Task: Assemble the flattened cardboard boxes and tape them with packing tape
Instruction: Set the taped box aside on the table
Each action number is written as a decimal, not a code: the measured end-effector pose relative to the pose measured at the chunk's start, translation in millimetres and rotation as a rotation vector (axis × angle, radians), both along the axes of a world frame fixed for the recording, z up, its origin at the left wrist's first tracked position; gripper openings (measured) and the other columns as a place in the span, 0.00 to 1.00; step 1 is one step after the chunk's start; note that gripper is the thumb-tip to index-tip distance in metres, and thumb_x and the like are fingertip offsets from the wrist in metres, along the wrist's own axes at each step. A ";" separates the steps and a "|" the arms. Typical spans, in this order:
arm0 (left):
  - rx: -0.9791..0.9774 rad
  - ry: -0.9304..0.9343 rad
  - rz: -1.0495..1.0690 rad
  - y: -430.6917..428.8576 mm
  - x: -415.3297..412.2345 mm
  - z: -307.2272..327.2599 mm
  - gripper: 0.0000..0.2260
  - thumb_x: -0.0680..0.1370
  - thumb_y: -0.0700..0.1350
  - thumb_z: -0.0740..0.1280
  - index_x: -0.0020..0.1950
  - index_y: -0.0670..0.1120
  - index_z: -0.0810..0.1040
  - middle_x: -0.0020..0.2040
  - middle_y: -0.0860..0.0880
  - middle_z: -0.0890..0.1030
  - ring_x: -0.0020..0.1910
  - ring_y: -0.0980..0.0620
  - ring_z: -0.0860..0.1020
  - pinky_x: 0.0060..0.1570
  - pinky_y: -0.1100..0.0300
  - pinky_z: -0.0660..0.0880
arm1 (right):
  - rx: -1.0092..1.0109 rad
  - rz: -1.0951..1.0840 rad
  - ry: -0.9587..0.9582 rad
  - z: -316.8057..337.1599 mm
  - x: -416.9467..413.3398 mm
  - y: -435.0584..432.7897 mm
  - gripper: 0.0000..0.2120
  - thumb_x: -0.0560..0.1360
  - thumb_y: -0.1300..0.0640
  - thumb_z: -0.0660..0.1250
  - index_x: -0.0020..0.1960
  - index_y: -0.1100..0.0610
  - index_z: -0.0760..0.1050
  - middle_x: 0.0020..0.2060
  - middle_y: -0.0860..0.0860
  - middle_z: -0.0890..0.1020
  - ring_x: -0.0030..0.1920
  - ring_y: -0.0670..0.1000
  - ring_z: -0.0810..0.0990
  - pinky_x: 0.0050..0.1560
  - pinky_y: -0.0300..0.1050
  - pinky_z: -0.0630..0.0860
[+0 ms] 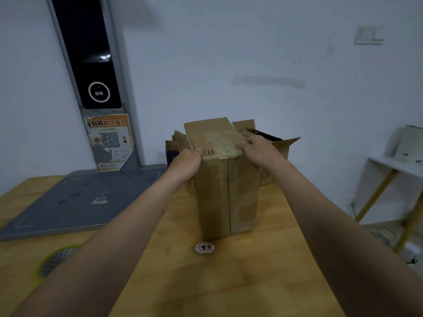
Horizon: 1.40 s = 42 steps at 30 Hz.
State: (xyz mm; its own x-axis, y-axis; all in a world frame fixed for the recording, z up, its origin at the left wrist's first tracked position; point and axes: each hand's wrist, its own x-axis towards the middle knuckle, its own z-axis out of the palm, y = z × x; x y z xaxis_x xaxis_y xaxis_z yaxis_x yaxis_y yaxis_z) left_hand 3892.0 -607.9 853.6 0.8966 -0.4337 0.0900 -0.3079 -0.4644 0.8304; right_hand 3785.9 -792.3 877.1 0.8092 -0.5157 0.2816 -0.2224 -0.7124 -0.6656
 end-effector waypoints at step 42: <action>-0.156 -0.124 0.080 180.7 28.6 -58.2 0.25 0.75 0.42 0.75 0.71 0.54 0.78 0.63 0.56 0.79 0.63 0.45 0.79 0.61 0.44 0.79 | 0.088 0.053 0.413 -42.0 37.9 161.3 0.63 0.63 0.35 0.80 0.82 0.50 0.43 0.72 0.58 0.58 0.62 0.67 0.75 0.40 0.57 0.85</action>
